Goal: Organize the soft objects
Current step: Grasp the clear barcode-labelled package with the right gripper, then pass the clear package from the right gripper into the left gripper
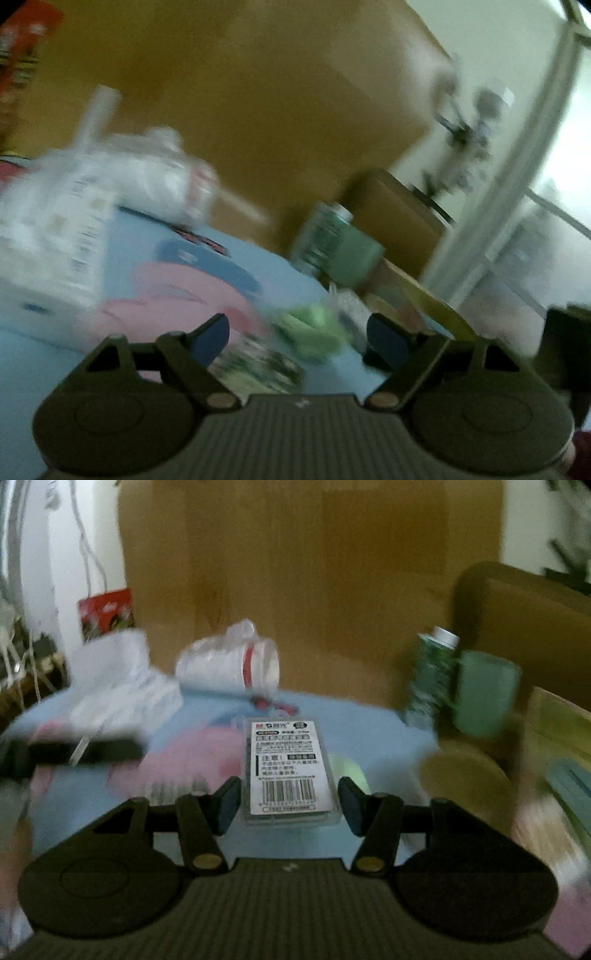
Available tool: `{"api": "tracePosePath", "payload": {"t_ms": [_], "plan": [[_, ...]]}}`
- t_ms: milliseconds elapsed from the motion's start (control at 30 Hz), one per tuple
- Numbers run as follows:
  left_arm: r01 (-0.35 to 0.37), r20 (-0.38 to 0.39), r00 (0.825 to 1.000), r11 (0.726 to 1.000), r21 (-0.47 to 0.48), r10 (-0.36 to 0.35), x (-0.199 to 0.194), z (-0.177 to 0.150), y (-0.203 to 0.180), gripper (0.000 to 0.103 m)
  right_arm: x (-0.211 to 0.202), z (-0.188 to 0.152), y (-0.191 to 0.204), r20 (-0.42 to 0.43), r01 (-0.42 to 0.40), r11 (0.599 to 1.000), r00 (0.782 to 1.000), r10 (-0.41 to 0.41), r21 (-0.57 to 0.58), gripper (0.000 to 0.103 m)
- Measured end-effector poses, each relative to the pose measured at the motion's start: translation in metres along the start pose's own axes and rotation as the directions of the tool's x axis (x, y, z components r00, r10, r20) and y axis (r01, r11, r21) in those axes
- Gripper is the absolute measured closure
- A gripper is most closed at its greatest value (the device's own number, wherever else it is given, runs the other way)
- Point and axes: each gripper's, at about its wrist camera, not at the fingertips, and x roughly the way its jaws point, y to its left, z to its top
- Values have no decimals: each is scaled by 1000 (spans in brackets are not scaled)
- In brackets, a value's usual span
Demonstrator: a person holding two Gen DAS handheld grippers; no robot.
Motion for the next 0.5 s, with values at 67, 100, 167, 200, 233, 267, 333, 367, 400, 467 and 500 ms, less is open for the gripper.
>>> {"api": "tracePosePath", "payload": {"t_ms": [67,100,167,200,233,267,333,367,400,467,500], "plan": [[42,-54,998,998,36,-40,8,-4,-18,21,-26,-29,3,-9,42,999,999,-43,-29,43],[69,-85,994,996,57,-64,13,-6,-30,24,-33,-41,4,-20,62,997,998,-63,-45,43],[107,-145,985,991,85,-94,23,-13,-54,24,-44,-60,2,-43,88,995,995,-90,-48,43],[106,-179,980,990,90,-89,29,-17,-64,24,-47,-67,1,-51,90,995,994,-92,-33,43],[95,-220,973,991,94,-73,36,-22,-74,26,-47,-72,0,-61,87,996,994,-88,-14,43],[80,-269,962,992,97,-52,46,-27,-83,30,-47,-77,-3,-70,84,996,994,-83,7,43],[51,-337,941,994,96,-16,59,-38,-93,31,-51,-85,-5,-50,79,996,996,-77,42,42],[36,-373,928,995,96,2,65,-43,-97,31,-53,-88,-6,-42,76,996,996,-74,47,42],[24,-403,915,996,91,15,70,-49,-99,31,-55,-91,-5,-34,75,996,997,-73,47,42],[9,-394,918,993,114,36,67,-58,-106,31,-59,-96,-3,-22,76,996,997,-75,41,42],[16,-406,913,994,105,28,67,-61,-109,31,-62,-98,-4,-18,72,996,997,-71,46,42]]}}
